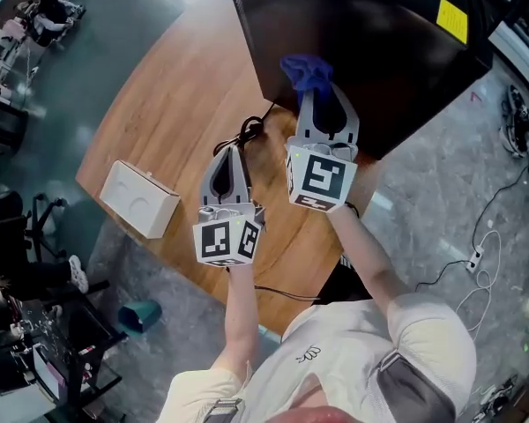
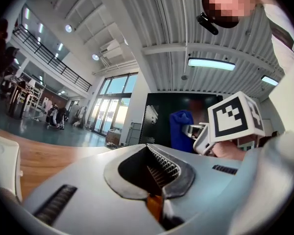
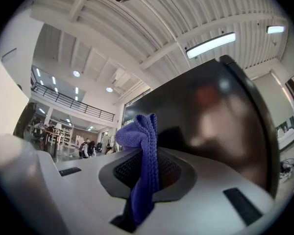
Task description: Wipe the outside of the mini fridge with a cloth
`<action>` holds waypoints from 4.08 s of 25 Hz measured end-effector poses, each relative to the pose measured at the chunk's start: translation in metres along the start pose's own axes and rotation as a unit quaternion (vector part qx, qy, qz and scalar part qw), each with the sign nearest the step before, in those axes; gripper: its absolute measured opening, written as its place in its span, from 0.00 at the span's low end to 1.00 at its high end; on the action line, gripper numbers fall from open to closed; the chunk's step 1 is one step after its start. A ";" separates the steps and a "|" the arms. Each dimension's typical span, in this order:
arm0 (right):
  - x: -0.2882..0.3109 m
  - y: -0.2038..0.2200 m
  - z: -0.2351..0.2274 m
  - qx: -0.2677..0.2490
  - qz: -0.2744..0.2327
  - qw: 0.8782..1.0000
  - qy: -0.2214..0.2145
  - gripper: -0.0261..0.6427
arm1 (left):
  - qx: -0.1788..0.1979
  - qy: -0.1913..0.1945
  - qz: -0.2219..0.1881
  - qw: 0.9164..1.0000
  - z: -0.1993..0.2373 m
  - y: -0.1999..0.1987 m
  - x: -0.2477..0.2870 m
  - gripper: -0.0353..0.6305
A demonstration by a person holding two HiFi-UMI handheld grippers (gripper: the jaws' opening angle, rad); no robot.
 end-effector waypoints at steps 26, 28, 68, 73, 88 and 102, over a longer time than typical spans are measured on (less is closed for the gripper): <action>0.131 0.058 0.106 -0.087 0.032 0.995 -0.026 0.13 | -0.025 -0.100 0.013 0.995 0.081 0.016 -0.031 0.06; 0.123 0.058 0.098 -0.086 0.032 0.996 -0.016 0.13 | -0.023 -0.099 0.011 0.995 0.078 0.014 -0.029 0.06; -0.095 0.013 -0.136 -0.127 0.061 0.962 0.232 0.13 | -0.021 0.007 0.026 0.999 -0.022 0.016 0.003 0.06; -0.101 0.019 -0.128 -0.101 0.051 0.974 0.195 0.13 | -0.024 0.011 0.026 0.999 -0.022 0.020 0.005 0.06; 0.015 0.061 0.044 -0.010 0.034 0.998 -0.053 0.13 | -0.032 -0.035 0.022 0.999 0.018 0.028 -0.015 0.06; 0.118 0.111 0.106 -0.068 0.060 0.996 -0.023 0.13 | -0.039 -0.100 0.038 0.993 0.070 0.041 -0.026 0.06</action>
Point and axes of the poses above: the fingertips, and each gripper's own axes: x forward along the fingers, z to its left, y out of its underside, the point moved 10 cm from there along -x, backward along the fingers, and after that the axes turned 1 degree about -x, right-handed, at the moved point
